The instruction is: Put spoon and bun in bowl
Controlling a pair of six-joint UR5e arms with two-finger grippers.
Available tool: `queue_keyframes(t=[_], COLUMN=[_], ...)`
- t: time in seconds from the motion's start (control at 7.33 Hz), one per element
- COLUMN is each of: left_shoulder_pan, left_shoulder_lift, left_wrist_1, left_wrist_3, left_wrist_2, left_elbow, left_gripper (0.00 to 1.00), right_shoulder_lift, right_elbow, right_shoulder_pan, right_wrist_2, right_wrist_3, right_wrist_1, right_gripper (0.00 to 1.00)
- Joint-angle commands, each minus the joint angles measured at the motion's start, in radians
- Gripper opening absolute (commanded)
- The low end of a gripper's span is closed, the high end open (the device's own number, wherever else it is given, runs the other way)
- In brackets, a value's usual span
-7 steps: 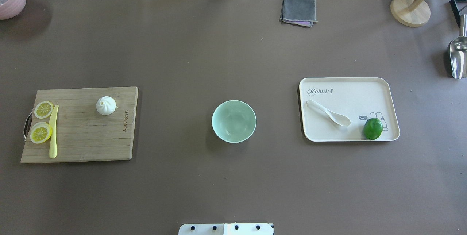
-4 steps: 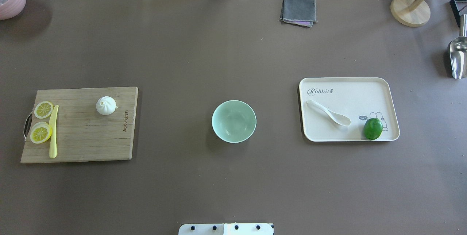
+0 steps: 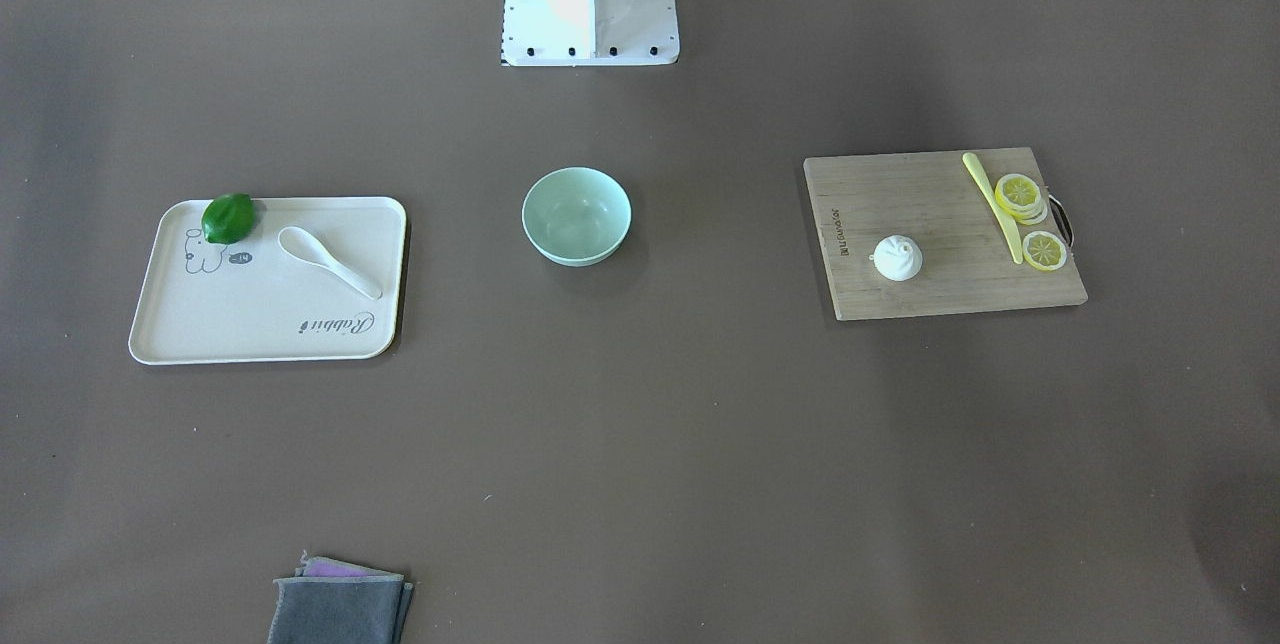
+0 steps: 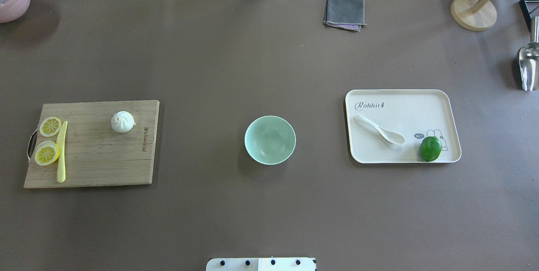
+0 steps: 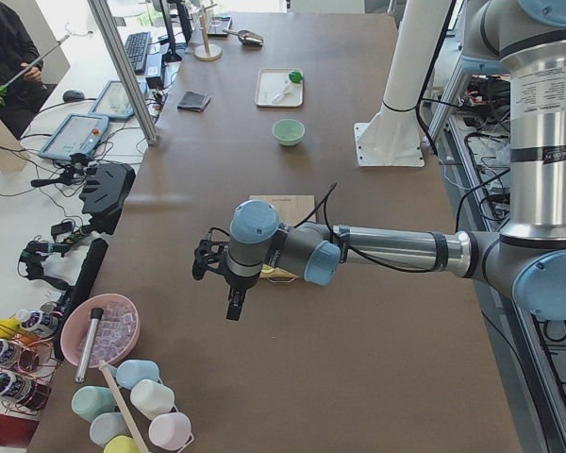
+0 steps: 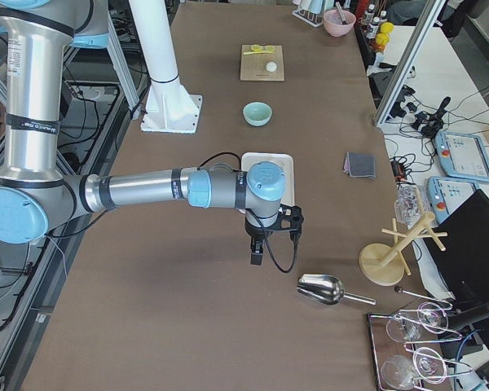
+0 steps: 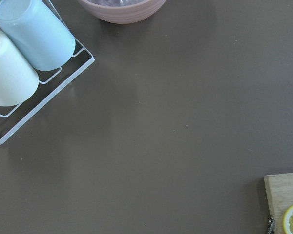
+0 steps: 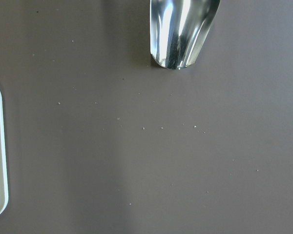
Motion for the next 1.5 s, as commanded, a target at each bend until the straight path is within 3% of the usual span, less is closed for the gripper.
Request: queue_keyframes(t=[0.0,0.41,0.82,1.36], left_shoulder_pan=[0.0,0.002,0.07,0.323], left_shoulder_lift=[0.002,-0.001,-0.026,-0.147], left_wrist_1=[-0.012,-0.028,-0.157,-0.203], left_wrist_3=[-0.089,-0.093,-0.116,-0.093], left_wrist_2=[-0.007,-0.07,-0.091,-0.013], left_elbow=[-0.003,0.005,0.017,0.028], left_gripper=[0.98,0.98,0.98,0.98], right_shoulder_lift=[0.039,0.043,0.038,0.222], right_elbow=[-0.016,-0.001,-0.043,-0.059], right_shoulder_pan=[-0.084,-0.088,-0.135,-0.337], right_wrist_2=[-0.01,0.036,0.07,0.033], right_wrist_3=[0.0,0.002,0.006,0.068], right_wrist_1=[-0.013,0.016,0.261,0.307], right_gripper=[1.0,1.0,1.0,1.0])
